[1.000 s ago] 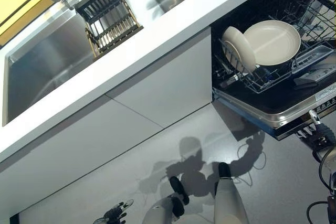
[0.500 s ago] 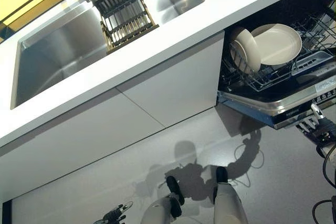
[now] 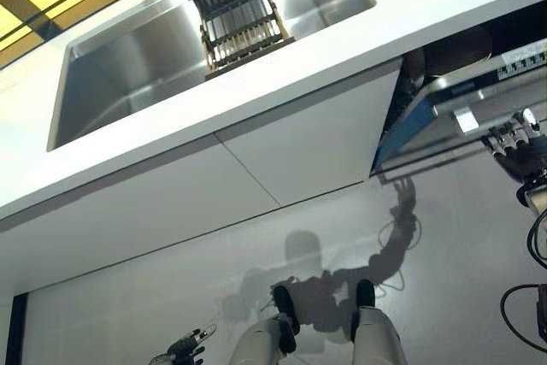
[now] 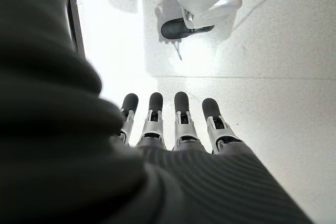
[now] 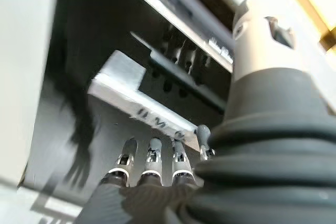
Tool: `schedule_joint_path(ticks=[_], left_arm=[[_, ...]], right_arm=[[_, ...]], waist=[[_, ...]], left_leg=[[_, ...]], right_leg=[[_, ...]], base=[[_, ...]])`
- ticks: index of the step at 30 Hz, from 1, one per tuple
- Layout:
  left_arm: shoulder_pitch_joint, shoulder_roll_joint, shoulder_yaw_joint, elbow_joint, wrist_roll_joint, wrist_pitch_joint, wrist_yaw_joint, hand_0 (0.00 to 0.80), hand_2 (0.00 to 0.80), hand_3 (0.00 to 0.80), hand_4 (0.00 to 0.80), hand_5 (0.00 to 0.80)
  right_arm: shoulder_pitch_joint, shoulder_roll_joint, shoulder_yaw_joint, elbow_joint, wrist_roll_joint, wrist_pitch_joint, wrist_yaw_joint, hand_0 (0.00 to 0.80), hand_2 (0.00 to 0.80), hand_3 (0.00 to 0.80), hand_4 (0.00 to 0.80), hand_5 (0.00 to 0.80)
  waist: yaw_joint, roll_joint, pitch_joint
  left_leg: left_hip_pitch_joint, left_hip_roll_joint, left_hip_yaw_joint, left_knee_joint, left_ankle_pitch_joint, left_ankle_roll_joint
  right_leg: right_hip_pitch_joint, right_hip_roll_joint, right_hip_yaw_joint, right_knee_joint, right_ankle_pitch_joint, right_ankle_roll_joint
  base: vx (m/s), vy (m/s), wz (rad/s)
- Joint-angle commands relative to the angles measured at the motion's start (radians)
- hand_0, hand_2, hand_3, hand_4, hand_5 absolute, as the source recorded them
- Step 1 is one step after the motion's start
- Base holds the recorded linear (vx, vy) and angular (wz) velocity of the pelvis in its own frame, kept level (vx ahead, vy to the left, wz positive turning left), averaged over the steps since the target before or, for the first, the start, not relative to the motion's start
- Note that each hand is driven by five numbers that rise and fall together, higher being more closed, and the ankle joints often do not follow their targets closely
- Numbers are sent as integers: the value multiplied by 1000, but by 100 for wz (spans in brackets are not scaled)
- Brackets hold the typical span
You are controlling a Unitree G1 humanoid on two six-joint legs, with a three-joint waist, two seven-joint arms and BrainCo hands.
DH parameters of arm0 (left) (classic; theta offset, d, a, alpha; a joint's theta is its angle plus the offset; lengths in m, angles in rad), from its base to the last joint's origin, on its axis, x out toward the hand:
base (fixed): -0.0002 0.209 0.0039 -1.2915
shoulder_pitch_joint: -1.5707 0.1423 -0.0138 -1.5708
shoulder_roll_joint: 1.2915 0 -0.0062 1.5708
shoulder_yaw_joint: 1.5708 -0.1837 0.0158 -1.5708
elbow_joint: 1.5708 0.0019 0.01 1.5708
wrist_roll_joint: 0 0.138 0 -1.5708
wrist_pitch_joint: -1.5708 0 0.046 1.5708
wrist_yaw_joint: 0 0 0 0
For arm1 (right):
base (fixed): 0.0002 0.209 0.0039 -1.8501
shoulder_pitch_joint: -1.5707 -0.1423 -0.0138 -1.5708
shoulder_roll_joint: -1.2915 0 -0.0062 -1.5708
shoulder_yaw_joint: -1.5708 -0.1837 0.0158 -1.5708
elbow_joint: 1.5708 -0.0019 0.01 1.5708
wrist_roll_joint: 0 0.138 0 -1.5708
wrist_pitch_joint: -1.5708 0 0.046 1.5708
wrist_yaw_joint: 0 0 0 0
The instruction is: Take plates into dishwasher
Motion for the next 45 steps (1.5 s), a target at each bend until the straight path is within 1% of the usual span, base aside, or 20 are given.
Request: schedule_joint_path(ticks=[1, 3, 6, 11, 15, 20, 24, 25, 27, 28, 33, 34, 36, 40, 43, 45], left_arm=[[53, 80, -12, 13, 29, -4, 1, 0, 0, 0, 0, 0], [54, 77, -8, 11, 33, -3, 5, 0, 0, 0, 0, 0], [53, 71, -1, 22, 30, -13, 11, 0, 0, 0, 0, 0], [51, 62, 24, 50, 40, -39, 14, 0, 0, 0, 0, 0], [42, 53, 43, 82, 41, -61, 21, 0, 0, 0, 0, 0], [3, 41, 55, 123, 38, -84, 17, 0, 0, 0, 0, 0], [-24, 30, 48, 134, 33, -85, 23, 0, 0, 0, 0, 0], [-30, 24, 49, 145, 31, -92, 26, 0, 0, 0, 0, 0], [-42, 20, 53, 166, 35, -103, 28, 0, 0, 0, 0, 0], [-51, 14, 49, 176, 34, -103, 37, 0, 0, 0, 0, 0], [-66, 0, 51, 238, 67, -107, 38, 0, 0, 0, 0, 0], [-65, -3, 57, 255, 72, -111, 33, 0, 0, 0, 0, 0], [-64, -11, 63, 295, 86, -122, 32, 0, 0, 0, 0, 0], [-56, -34, 60, 343, 102, -119, 32, 0, 0, 0, 0, 0], [-46, -61, 47, 368, 125, -104, 20, 0, 0, 0, 0, 0], [-39, -80, 30, 373, 127, -98, 17, 0, 0, 0, 0, 0]], right_arm=[[-100, -26, -23, -81, 17, -55, 50, 0, 0, 0, 0, 0], [-76, -26, -25, -71, -31, -42, 17, 0, 0, 0, 0, 0], [-35, -19, -29, -50, -58, -33, -11, 0, 0, 0, 0, 0], [69, 31, -53, -4, -123, -5, -71, 0, 0, 0, 0, 0], [187, 132, -65, 46, -215, -3, -114, 0, 0, 0, 0, 0], [323, 276, -50, 127, -306, -17, -141, 0, 0, 0, 0, 0], [409, 360, -43, 188, -321, -25, -104, 0, 0, 0, 0, 0], [439, 391, -31, 192, -351, -31, -101, 0, 0, 0, 0, 0], [475, 432, -10, 209, -376, -40, -98, 0, 0, 0, 0, 0], [501, 469, 9, 233, -437, -46, -93, 0, 0, 0, 0, 0], [566, 555, 50, 263, -388, -77, -72, 0, 0, 0, 0, 0], [578, 571, 51, 272, -404, -84, -67, 0, 0, 0, 0, 0], [610, 617, 74, 293, -431, -118, -78, 0, 0, 0, 0, 0], [646, 673, 99, 319, -439, -112, -102, 0, 0, 0, 0, 0], [670, 706, 115, 343, -504, -102, -101, 0, 0, 0, 0, 0], [680, 725, 127, 353, -491, -102, -100, 0, 0, 0, 0, 0]], waist=[[9, -117, -122], [9, -127, -128], [8, -141, -141], [3, -171, -172], [4, -199, -208], [9, -220, -258], [17, -225, -289], [16, -226, -298], [14, -230, -311], [14, -233, -321], [13, -247, -348], [13, -249, -353], [11, -252, -365], [10, -250, -376], [8, -245, -380], [10, -240, -380]], left_leg=[[-9, 11, 55, 218, -144, -6], [3, 10, 58, 204, -149, -5], [26, 6, 64, 172, -149, -4], [77, -7, 75, 89, -140, 0], [137, -26, 71, -16, -112, 5], [209, -59, 51, -153, -74, 16], [247, -73, 36, -222, -49, 22], [258, -76, 34, -239, -45, 24], [265, -76, 34, -243, -49, 28], [270, -75, 32, -243, -56, 30], [292, -76, 23, -243, -65, 38], [296, -77, 22, -243, -68, 39], [305, -79, 21, -243, -72, 41], [321, -83, 18, -243, -79, 44], [330, -87, 15, -243, -83, 47], [334, -90, 9, -243, -85, 49]], right_leg=[[106, 65, 23, -117, -33, -36], [118, 66, 23, -130, -27, -34], [139, 68, 24, -159, -16, -28], [180, 68, 25, -229, 18, -9], [216, 69, 23, -297, 52, 11], [256, 71, 10, -374, 95, 35], [261, 71, -6, -378, 100, 49], [262, 71, -9, -378, 101, 53], [265, 69, -14, -378, 102, 56], [272, 68, -22, -378, 101, 58], [304, 64, -46, -378, 92, 56], [310, 63, -50, -378, 89, 56], [320, 62, -51, -378, 82, 57], [339, 60, -51, -378, 73, 59], [348, 58, -47, -378, 70, 61], [355, 55, -50, -378, 67, 62]], base=[[16, 4, 19], [17, 11, 16], [25, 24, 7], [27, 46, -4], [42, 62, -5], [48, 79, 1], [29, 97, 9], [29, 106, 16], [23, 96, 11], [23, 77, 5], [41, 61, 5], [66, 58, 3], [59, 55, 3], [47, 55, 0], [33, 56, 1], [11, 51, 0]])
